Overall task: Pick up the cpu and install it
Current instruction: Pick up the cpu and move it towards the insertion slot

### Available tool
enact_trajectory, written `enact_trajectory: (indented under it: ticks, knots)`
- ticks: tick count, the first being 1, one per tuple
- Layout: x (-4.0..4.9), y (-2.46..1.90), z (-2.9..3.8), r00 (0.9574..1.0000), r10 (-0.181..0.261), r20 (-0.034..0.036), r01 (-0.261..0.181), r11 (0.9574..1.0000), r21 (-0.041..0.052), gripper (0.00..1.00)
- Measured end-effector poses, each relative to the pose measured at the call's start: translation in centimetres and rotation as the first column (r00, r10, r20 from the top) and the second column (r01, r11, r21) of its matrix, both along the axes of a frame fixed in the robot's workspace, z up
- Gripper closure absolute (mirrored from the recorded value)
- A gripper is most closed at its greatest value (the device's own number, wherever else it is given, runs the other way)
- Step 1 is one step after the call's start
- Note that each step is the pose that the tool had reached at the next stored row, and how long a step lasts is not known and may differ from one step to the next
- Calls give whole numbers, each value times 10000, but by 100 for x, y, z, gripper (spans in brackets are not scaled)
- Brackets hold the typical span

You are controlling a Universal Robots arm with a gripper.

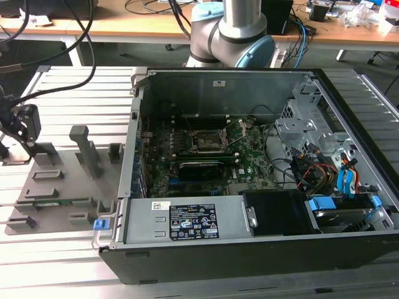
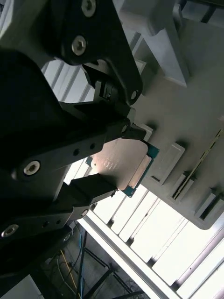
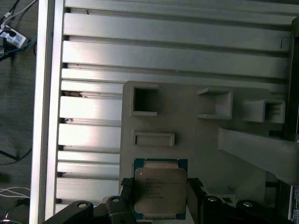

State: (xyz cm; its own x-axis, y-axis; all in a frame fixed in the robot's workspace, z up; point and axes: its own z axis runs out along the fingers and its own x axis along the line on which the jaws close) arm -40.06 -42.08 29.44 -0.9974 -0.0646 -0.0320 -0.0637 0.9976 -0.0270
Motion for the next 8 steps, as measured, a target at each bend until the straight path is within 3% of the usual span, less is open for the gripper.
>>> enact_trajectory:
  ticks: [8]
  knots:
    - [0, 0, 132, 10000, 0, -1, 0, 10000, 0, 46]
